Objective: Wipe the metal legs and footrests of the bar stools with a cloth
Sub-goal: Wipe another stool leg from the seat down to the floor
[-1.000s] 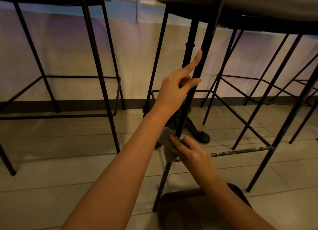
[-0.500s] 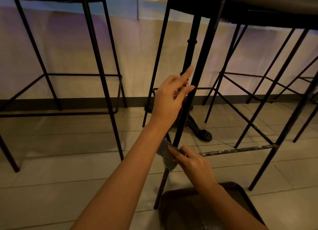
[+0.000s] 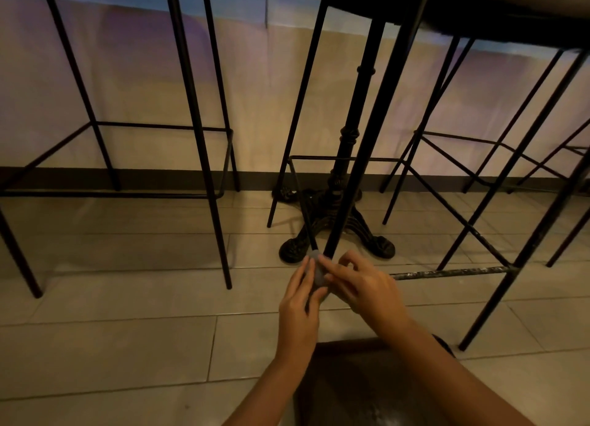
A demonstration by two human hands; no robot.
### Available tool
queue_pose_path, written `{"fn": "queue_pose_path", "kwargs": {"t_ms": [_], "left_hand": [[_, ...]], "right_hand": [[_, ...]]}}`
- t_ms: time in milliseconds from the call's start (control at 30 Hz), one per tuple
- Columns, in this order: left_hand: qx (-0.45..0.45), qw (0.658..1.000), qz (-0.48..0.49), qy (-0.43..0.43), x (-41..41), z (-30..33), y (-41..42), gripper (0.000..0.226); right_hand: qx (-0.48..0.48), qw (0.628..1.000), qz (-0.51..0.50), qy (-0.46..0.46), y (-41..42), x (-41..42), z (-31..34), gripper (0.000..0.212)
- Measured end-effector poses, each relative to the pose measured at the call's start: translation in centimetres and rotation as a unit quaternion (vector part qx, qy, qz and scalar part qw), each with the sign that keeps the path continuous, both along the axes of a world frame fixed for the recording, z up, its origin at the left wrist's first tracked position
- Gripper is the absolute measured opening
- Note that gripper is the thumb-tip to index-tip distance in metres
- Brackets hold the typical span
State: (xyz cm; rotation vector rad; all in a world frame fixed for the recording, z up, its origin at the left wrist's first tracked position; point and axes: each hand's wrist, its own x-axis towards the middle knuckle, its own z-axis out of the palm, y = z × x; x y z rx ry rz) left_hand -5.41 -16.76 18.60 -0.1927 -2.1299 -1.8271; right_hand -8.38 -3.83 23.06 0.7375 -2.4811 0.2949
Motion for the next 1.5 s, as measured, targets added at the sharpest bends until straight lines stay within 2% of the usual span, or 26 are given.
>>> {"fn": "queue_pose_path", "kwargs": {"t_ms": [100, 200, 267, 367, 433, 600, 1033, 1300, 1500], "left_hand": [[0.030, 0.999, 0.017, -0.009, -0.3, 0.0, 0.6, 0.052], [0.045, 0.998, 0.051, 0.002, -0.6, -0.1, 1.3, 0.049], [0.040, 0.996, 0.074, 0.008, -0.7, -0.1, 1.6, 0.050], [0.042, 0.995, 0.086, 0.016, -0.8, -0.3, 1.9, 0.053], [0.042, 0.994, 0.095, 0.031, -0.9, -0.5, 2.1, 0.054], [0.031, 0.990, 0.126, 0.060, -1.0, -0.9, 2.5, 0.053], [0.006, 0.987, 0.145, 0.074, -1.0, -3.1, 2.4, 0.052], [0.046, 0.987, 0.136, 0.073, -1.6, -1.3, 2.2, 0.046], [0.035, 0.988, 0.134, 0.068, -0.9, -3.0, 1.7, 0.049]], "right_hand": [[-0.083, 0.996, -0.015, 0.036, 0.4, 0.2, 2.3, 0.049], [-0.176, 0.981, -0.050, 0.057, 0.3, 0.3, 4.8, 0.043], [-0.220, 0.972, -0.069, 0.040, 0.0, 0.2, 5.9, 0.052], [-0.148, 0.985, -0.073, 0.045, -0.4, -0.3, 6.3, 0.071], [-0.107, 0.991, -0.066, 0.054, -0.5, -0.7, 6.2, 0.073], [-0.074, 0.992, -0.082, 0.063, -0.5, -1.4, 5.8, 0.075], [-0.086, 0.992, -0.068, 0.056, -0.6, -1.7, 5.4, 0.077], [-0.094, 0.992, -0.068, 0.051, -0.8, -1.6, 5.4, 0.076], [-0.098, 0.992, -0.067, 0.054, -0.8, -1.7, 5.1, 0.075]]}}
